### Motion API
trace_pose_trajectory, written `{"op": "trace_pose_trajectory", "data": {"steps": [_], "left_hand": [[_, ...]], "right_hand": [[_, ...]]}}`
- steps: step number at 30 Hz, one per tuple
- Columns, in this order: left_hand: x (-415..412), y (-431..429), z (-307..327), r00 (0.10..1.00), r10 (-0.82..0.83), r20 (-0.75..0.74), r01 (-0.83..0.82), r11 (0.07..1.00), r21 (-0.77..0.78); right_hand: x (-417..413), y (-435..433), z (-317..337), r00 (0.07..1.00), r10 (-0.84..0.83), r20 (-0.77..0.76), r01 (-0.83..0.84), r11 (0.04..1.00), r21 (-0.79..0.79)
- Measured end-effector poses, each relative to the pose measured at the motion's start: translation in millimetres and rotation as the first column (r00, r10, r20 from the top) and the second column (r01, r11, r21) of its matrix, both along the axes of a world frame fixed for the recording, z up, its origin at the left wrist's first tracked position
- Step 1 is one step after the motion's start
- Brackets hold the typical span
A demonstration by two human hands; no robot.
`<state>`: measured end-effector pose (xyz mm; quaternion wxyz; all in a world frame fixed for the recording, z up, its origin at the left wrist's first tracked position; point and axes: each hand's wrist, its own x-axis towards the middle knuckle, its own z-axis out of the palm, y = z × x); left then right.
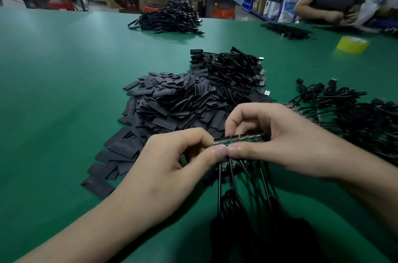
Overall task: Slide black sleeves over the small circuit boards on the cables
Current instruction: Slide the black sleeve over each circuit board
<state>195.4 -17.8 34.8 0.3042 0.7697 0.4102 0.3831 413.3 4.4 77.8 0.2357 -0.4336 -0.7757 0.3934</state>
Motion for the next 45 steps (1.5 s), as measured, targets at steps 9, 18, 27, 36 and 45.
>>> {"op": "trace_pose_trajectory", "data": {"steps": [9, 18, 27, 36, 45], "left_hand": [[-2, 3, 5, 0.954, -0.129, 0.27, 0.2, 0.946, -0.256], [0, 2, 12, 0.899, -0.119, 0.421, 0.289, 0.884, -0.366], [-1, 0, 15, 0.879, -0.114, 0.463, 0.319, 0.862, -0.394], [-2, 1, 15, 0.853, -0.142, 0.503, 0.367, 0.848, -0.383], [-8, 8, 15, 0.94, -0.026, 0.34, 0.031, 0.999, -0.011]], "right_hand": [[-2, -9, -12, 0.988, -0.049, -0.143, 0.039, 0.996, -0.074], [-6, -11, -17, 0.956, -0.053, -0.288, 0.004, 0.986, -0.168], [-8, -12, -24, 0.911, -0.09, -0.402, -0.037, 0.954, -0.299], [-11, -12, -23, 0.879, -0.084, -0.47, -0.077, 0.946, -0.314], [-3, -12, -12, 0.994, -0.105, 0.041, 0.084, 0.933, 0.349]]}}
